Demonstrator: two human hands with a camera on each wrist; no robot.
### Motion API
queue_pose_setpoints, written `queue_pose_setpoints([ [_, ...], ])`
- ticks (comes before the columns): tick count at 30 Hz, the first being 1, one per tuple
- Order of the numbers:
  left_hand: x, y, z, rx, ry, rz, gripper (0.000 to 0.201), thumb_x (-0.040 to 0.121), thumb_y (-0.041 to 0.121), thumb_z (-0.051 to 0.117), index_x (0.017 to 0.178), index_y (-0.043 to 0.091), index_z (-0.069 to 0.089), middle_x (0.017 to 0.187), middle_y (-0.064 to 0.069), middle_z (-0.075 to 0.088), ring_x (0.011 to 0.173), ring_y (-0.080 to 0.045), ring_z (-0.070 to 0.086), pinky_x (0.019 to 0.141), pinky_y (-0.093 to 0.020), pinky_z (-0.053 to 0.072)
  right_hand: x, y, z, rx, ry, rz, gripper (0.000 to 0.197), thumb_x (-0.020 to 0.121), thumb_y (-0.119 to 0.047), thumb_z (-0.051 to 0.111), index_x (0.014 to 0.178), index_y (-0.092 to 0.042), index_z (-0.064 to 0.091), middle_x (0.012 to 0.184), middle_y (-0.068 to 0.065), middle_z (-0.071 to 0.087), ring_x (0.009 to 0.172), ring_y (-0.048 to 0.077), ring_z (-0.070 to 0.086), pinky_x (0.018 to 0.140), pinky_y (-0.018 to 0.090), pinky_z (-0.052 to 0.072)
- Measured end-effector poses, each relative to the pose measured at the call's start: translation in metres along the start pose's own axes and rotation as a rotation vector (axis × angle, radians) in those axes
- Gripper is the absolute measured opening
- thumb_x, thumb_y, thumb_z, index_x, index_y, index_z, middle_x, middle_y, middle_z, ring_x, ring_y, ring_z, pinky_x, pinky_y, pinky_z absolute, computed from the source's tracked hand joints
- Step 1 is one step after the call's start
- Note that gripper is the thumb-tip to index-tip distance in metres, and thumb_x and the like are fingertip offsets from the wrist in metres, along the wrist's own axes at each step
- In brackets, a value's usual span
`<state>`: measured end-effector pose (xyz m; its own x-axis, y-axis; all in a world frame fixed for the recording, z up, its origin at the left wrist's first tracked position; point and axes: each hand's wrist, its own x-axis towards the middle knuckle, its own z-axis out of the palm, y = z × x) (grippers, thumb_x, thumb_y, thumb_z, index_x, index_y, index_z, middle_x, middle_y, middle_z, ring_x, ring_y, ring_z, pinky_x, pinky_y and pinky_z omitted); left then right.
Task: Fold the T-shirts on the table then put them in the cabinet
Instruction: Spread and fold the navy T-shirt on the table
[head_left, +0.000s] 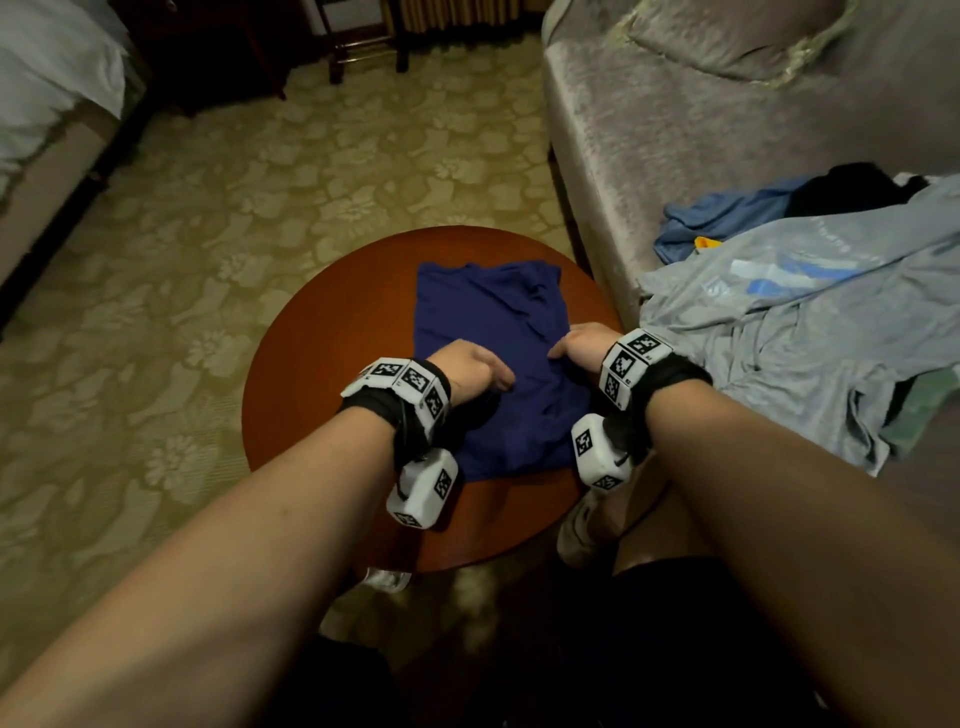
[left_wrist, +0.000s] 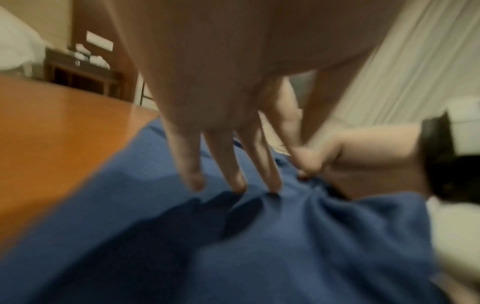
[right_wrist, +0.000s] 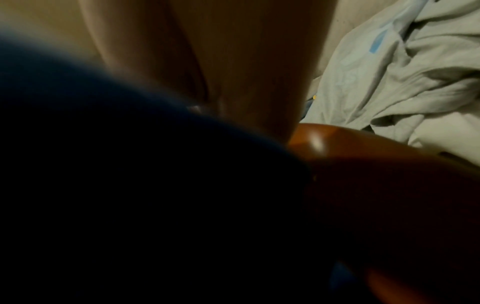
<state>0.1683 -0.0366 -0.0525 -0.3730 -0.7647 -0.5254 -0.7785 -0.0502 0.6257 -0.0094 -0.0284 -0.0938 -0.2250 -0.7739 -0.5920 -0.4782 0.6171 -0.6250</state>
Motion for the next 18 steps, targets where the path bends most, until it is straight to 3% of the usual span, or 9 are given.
queue_pose_setpoints([
  [3, 0.006, -0.015, 0.001, 0.296, 0.055, -0.009, 0.043, 0.092, 0.009, 0.052, 0.134, 0.019, 0.052, 0.140, -0.002, 0.050, 0.126, -0.022, 0.050, 0.098, -0.026, 0.041, 0.010, 0.002, 0.003, 0.100, 0.004, 0.016, 0.069, 0.071, -0.031, 0.079, 0.131, -0.008, 0.054, 0.130, 0.010, 0.058, 0.114, 0.033, 0.057, 0.099, 0.045, 0.047],
  [5, 0.007, -0.025, 0.005, 0.444, -0.007, -0.033, 0.069, 0.091, 0.026, 0.061, 0.150, 0.022, 0.026, 0.157, -0.005, 0.022, 0.141, -0.027, 0.030, 0.111, -0.032, 0.031, 0.012, 0.002, 0.005, 0.078, 0.032, 0.003, 0.062, 0.071, -0.022, 0.079, 0.127, -0.009, 0.056, 0.124, 0.010, 0.061, 0.109, 0.032, 0.060, 0.096, 0.044, 0.049],
  [7, 0.007, -0.031, 0.009, 0.480, -0.032, -0.077, 0.090, 0.085, 0.043, 0.066, 0.153, 0.025, 0.009, 0.161, -0.007, 0.001, 0.146, -0.030, 0.010, 0.117, -0.043, 0.021, 0.007, -0.001, 0.005, 0.024, 0.095, -0.014, 0.056, 0.073, -0.017, 0.075, 0.125, -0.009, 0.056, 0.123, 0.013, 0.061, 0.107, 0.033, 0.059, 0.093, 0.042, 0.050],
  [9, 0.009, -0.036, 0.011, 0.498, -0.024, -0.097, 0.101, 0.080, 0.053, 0.068, 0.153, 0.028, 0.003, 0.160, -0.008, -0.007, 0.147, -0.032, 0.000, 0.118, -0.049, 0.015, 0.006, -0.005, 0.000, -0.058, 0.218, -0.057, 0.062, 0.078, -0.017, 0.068, 0.136, -0.011, 0.045, 0.133, 0.015, 0.051, 0.115, 0.035, 0.053, 0.097, 0.042, 0.047],
  [11, 0.011, -0.043, 0.012, 0.532, -0.030, -0.122, 0.107, 0.076, 0.060, 0.068, 0.153, 0.029, 0.000, 0.160, -0.006, -0.012, 0.146, -0.033, -0.008, 0.118, -0.051, 0.012, 0.003, -0.015, -0.004, -0.174, 0.367, -0.193, 0.063, 0.084, -0.016, 0.059, 0.143, -0.014, 0.035, 0.143, 0.015, 0.037, 0.126, 0.036, 0.043, 0.105, 0.041, 0.039],
  [12, 0.012, -0.047, 0.013, 0.549, -0.036, -0.132, 0.110, 0.074, 0.063, 0.067, 0.153, 0.029, -0.002, 0.159, -0.005, -0.015, 0.146, -0.033, -0.011, 0.118, -0.052, 0.010, 0.002, -0.021, -0.005, -0.249, 0.408, -0.289, 0.059, 0.086, -0.015, 0.056, 0.142, -0.014, 0.038, 0.144, 0.014, 0.034, 0.129, 0.035, 0.039, 0.108, 0.038, 0.035],
  [15, 0.015, -0.056, 0.017, 0.590, -0.034, -0.121, 0.120, 0.068, 0.068, 0.069, 0.152, 0.028, -0.007, 0.158, -0.005, -0.022, 0.144, -0.034, -0.018, 0.118, -0.054, 0.008, 0.004, -0.042, 0.009, -0.477, 0.300, -0.530, 0.047, 0.092, -0.014, 0.051, 0.139, -0.011, 0.047, 0.149, 0.008, 0.035, 0.137, 0.025, 0.033, 0.113, 0.028, 0.026],
  [18, 0.018, -0.060, 0.017, 0.629, -0.037, -0.111, 0.130, 0.062, 0.069, 0.073, 0.152, 0.028, -0.010, 0.157, -0.005, -0.025, 0.143, -0.035, -0.021, 0.118, -0.053, 0.008, 0.014, -0.053, 0.030, -0.676, 0.053, -0.448, 0.054, 0.099, -0.022, 0.044, 0.149, -0.010, 0.027, 0.158, 0.009, 0.019, 0.144, 0.027, 0.020, 0.115, 0.032, 0.020],
])
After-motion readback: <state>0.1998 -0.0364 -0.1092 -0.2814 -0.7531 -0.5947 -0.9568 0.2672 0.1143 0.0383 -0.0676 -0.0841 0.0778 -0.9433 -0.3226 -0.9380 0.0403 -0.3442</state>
